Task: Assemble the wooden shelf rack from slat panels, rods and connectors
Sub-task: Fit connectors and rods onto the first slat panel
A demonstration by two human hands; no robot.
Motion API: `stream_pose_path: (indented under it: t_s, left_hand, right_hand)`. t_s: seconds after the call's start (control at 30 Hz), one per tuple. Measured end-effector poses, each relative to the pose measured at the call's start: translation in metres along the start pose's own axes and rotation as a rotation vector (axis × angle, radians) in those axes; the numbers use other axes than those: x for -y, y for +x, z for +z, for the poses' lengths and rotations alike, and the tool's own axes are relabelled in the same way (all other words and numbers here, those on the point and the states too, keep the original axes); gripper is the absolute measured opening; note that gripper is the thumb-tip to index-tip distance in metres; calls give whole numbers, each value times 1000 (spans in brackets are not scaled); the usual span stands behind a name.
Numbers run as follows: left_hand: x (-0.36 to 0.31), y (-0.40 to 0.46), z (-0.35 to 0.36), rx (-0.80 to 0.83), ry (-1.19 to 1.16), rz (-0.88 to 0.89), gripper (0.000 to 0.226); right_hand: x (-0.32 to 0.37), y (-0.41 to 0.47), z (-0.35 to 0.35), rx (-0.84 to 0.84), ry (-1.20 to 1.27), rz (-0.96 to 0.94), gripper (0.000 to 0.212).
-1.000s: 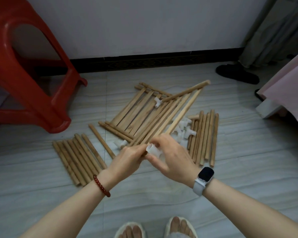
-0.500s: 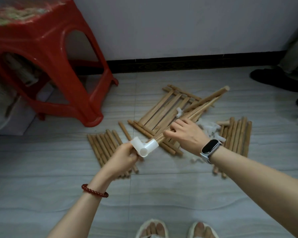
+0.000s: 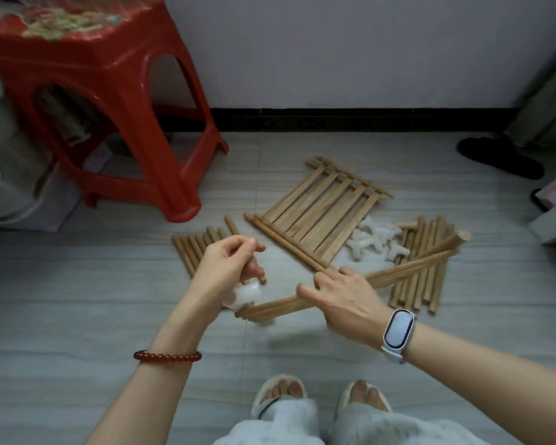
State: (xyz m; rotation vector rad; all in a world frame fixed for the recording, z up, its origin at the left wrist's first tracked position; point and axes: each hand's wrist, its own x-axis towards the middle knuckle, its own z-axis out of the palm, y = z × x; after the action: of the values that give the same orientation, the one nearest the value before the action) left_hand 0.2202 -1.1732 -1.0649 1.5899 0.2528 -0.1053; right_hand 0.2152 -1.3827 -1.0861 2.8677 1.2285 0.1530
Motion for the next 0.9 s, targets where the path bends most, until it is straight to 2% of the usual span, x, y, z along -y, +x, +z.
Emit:
stream_pose_path:
  t_s: [0.13, 0.27, 0.33, 0.4, 0.47, 0.57, 0.63, 0.77, 0.9]
  left_hand:
    - [3, -2, -2, -185, 190, 63, 21]
    - [13, -2, -3, -226, 476, 98, 17]
    - [17, -3, -1, -261, 650, 122, 16]
    - [18, -2, -1, -296, 675, 98, 16]
    - [17, 0, -1, -298, 661, 69, 16]
    - [12, 4, -3, -273, 655, 45, 17]
    - [10, 4, -4, -266, 635, 51, 19]
    - [6, 6, -9, -258, 682, 74, 23]
    - [2, 14, -8, -239, 837, 33, 26]
  right_hand:
    - [14, -3, 8, 77, 65, 53, 40]
    - [15, 2, 24, 141, 114, 49, 40]
    - [16, 2, 26, 133, 139, 26, 31]
    - [14, 1, 26, 81, 142, -42, 16]
    - [7, 0, 27, 86, 124, -57, 21]
    - [-13, 1, 29, 176, 94, 48, 34]
    - [-19, -3, 30, 162, 93, 45, 36]
    - [-15, -6, 31, 184, 124, -33, 36]
    - [-18, 1, 29, 209, 144, -6, 28]
